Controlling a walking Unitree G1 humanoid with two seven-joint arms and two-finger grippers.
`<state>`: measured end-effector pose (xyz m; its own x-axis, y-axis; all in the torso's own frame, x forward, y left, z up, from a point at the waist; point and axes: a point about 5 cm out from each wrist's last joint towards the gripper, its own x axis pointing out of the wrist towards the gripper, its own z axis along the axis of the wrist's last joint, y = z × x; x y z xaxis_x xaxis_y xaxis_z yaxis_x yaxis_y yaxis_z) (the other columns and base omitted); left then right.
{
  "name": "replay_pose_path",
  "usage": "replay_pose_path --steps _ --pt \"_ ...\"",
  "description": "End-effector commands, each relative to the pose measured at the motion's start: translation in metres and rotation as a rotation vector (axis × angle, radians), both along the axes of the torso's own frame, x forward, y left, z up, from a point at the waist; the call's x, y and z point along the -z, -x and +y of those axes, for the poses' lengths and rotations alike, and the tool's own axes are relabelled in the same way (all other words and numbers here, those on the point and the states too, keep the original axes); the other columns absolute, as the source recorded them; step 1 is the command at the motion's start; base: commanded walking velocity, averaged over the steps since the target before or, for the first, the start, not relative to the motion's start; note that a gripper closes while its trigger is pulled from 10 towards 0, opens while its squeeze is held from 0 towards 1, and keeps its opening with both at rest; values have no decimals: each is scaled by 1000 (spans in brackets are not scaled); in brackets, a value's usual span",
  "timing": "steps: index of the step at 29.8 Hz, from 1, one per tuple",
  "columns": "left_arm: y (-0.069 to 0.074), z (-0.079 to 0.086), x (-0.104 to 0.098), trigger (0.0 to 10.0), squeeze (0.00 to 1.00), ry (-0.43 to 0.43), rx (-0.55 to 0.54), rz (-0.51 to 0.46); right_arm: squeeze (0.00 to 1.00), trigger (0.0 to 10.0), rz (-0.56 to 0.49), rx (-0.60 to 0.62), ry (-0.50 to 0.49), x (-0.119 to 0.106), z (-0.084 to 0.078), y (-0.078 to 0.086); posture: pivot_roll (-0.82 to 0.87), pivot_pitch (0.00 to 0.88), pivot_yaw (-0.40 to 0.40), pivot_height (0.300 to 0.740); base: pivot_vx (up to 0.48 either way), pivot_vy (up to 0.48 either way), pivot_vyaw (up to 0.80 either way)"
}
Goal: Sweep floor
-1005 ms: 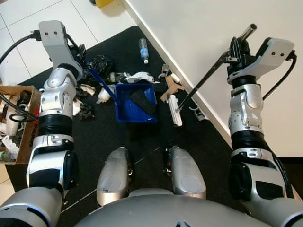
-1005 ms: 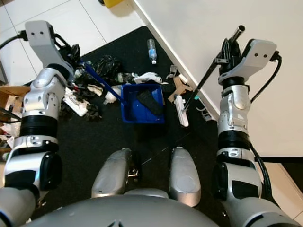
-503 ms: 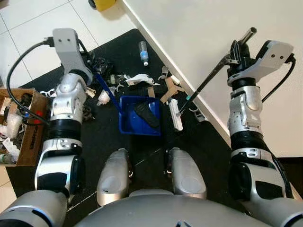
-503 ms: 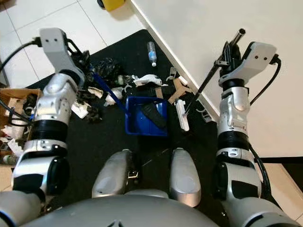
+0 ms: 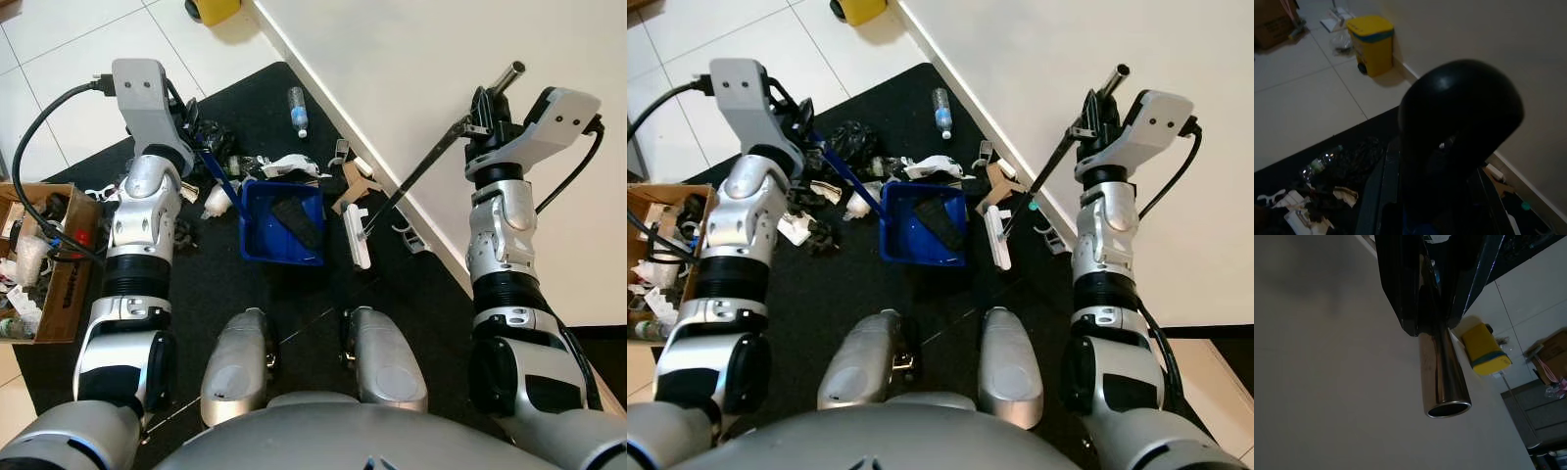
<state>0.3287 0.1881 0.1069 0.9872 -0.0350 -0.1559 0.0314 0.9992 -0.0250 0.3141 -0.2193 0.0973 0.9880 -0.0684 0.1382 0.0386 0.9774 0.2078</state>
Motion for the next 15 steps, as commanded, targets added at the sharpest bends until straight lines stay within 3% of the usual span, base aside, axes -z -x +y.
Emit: replay_pose_path --steps 1,11,15 --pt "-2 -7 -13 10000 0 16 24 -80 0 10000 -42 9 -4 -7 0 -3 58 19 22 740 0 0 0" --pt "-2 -7 -15 10000 0 19 19 -87 0 10000 -35 9 10 -6 1 -2 58 20 24 740 0 0 0" --pt "-3 -5 -15 10000 0 22 7 -86 0 10000 -30 3 21 -5 1 -2 58 22 24 740 -215 344 483"
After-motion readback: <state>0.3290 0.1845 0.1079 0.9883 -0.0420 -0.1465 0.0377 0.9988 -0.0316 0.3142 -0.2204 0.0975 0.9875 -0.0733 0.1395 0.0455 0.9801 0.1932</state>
